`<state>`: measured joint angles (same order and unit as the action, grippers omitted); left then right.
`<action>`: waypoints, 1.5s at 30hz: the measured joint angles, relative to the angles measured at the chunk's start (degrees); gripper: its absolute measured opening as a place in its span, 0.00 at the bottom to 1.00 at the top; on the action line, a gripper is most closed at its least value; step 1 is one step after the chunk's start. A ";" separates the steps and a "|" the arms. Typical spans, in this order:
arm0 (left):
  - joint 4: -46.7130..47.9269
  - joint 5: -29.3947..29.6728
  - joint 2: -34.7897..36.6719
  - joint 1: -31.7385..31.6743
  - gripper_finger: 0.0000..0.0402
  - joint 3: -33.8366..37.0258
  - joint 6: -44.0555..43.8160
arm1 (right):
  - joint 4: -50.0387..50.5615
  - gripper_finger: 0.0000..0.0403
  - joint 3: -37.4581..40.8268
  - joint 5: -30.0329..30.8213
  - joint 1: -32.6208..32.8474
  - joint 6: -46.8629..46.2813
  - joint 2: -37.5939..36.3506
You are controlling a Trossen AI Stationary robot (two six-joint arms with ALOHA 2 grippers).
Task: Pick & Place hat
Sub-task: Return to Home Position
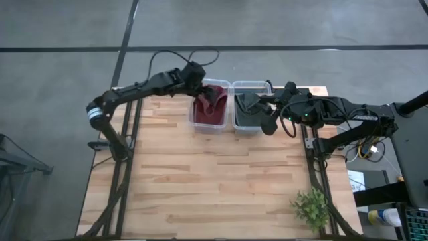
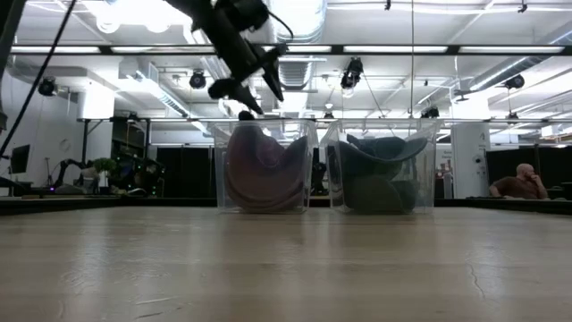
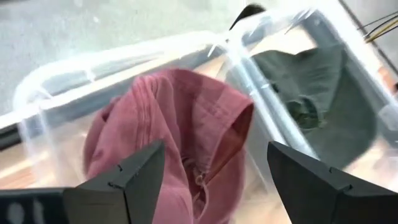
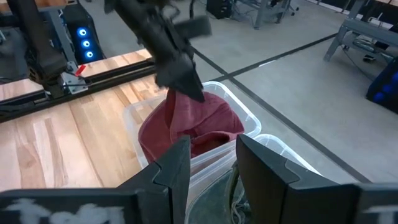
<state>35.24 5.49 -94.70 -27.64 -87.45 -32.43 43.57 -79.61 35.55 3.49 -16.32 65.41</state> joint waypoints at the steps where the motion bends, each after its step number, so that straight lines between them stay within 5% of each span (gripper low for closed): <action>1: 1.02 0.07 0.76 0.02 0.69 -0.52 0.19 | 0.02 0.31 0.00 0.00 0.00 0.00 0.00; 9: 7.91 1.22 11.69 0.64 0.69 0.54 1.89 | 2.45 0.31 0.00 -1.38 0.00 0.95 -0.45; 16: 5.17 1.50 27.02 4.09 0.69 11.00 4.34 | 7.47 0.31 0.03 -1.38 0.00 0.24 -4.81; 28: -22.22 1.62 54.38 19.20 0.69 43.79 4.37 | 6.15 0.31 11.09 -1.55 0.00 -0.29 -15.05; 35: -28.95 9.40 63.55 27.98 0.69 57.40 5.31 | -4.28 0.31 23.43 -1.66 0.02 -0.68 -22.70; 45: -44.92 12.57 76.47 30.71 0.69 74.18 8.15 | -14.60 0.31 37.39 -5.54 0.01 -2.13 -36.08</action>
<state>-9.68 18.06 -18.23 3.07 -13.28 -24.28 28.97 -42.22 30.01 3.50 -18.45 29.32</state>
